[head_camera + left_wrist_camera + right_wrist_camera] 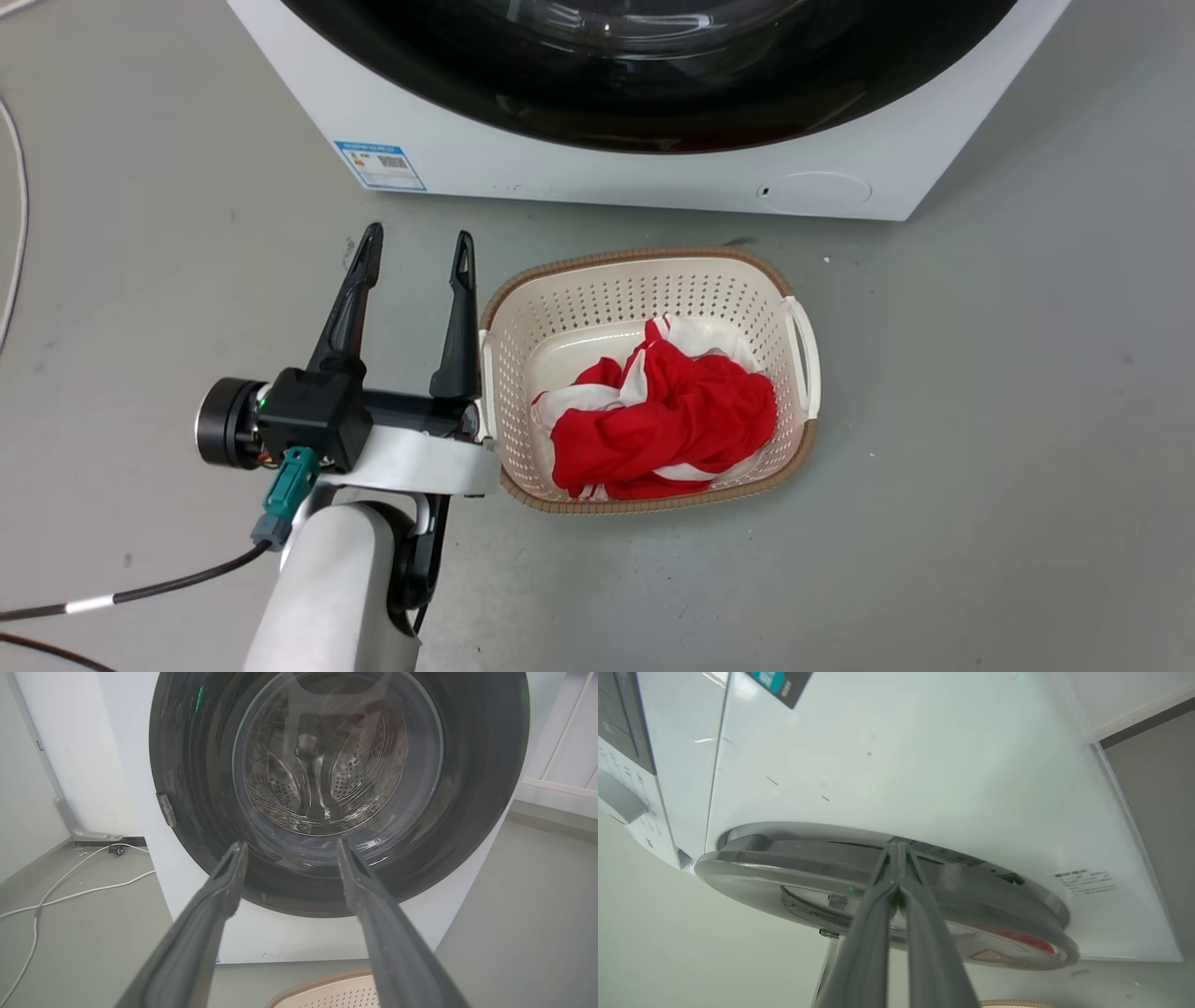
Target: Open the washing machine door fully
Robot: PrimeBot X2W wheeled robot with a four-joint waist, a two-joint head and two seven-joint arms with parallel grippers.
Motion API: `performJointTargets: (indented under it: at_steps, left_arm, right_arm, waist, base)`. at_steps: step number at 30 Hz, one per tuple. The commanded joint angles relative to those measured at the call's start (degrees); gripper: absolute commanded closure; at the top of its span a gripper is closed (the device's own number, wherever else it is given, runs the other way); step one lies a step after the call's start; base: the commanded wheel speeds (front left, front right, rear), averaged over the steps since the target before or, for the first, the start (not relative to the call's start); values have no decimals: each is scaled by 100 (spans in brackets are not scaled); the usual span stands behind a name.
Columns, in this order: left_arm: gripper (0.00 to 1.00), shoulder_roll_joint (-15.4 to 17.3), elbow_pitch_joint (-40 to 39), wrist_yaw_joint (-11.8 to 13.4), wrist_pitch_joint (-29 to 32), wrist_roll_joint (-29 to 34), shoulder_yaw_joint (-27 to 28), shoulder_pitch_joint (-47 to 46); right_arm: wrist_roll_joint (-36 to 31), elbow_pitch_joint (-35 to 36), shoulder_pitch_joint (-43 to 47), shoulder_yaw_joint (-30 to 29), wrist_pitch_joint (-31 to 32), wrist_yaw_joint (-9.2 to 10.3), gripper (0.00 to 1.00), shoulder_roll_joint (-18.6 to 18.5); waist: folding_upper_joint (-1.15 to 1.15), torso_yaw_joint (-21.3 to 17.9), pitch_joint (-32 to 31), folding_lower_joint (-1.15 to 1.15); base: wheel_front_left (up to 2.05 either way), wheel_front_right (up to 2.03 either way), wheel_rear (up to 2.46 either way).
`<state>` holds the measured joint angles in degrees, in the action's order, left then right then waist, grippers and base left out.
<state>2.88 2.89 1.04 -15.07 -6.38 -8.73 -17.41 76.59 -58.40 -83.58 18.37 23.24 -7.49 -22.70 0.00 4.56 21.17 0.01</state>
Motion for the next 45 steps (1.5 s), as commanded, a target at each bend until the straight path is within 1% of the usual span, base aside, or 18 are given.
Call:
performJointTargets:
  at_steps: [1,5,12,17,21,29,37,41,45]
  left_arm:
    - [0,-1,-32,24,-15,-14,-12,-109]
    - [0,-1,-43,51,-15,-50,-51,-200]
    - [0,-1,-158,127,-15,-102,-168,-346]
    - [0,-2,-194,187,-15,-151,-242,-390]
    - [0,-1,-193,219,-15,-187,-281,-425]
    - [0,0,-146,243,-15,-184,-296,-419]
    - [0,0,-44,213,-15,-161,-269,-378]
    - [0,1,109,153,-15,-152,-259,-159]
    - [0,0,237,89,-15,-136,-227,62]
  right_arm:
    - [-40,-32,-93,50,74,1,100,55]
    - [-129,-64,-175,78,127,1,100,83]
    - [-304,-207,-401,60,69,1,100,17]
    - [-436,-380,-588,86,114,10,100,88]
    - [-413,-415,-600,80,315,15,100,218]
    - [-258,-239,-398,11,896,-6,100,150]
    - [63,198,37,-36,1746,-6,100,145]
    - [233,371,565,-44,2083,-5,100,164]
    - [389,544,1099,-56,2274,-6,100,240]
  waist:
    - [0,65,88,-1]
    - [0,132,215,-1]
    - [0,251,450,-1]
    - [0,316,592,-1]
    - [0,349,639,-1]
    - [0,342,605,-1]
    - [0,258,408,-1]
    - [0,214,-1,-1]
    - [0,152,-483,-1]
  base:
    - [0,0,0]
    - [0,0,0]
    - [0,0,0]
    - [0,0,0]
    - [0,0,0]
    - [0,0,0]
    - [0,0,0]
    - [0,0,0]
    - [0,0,0]
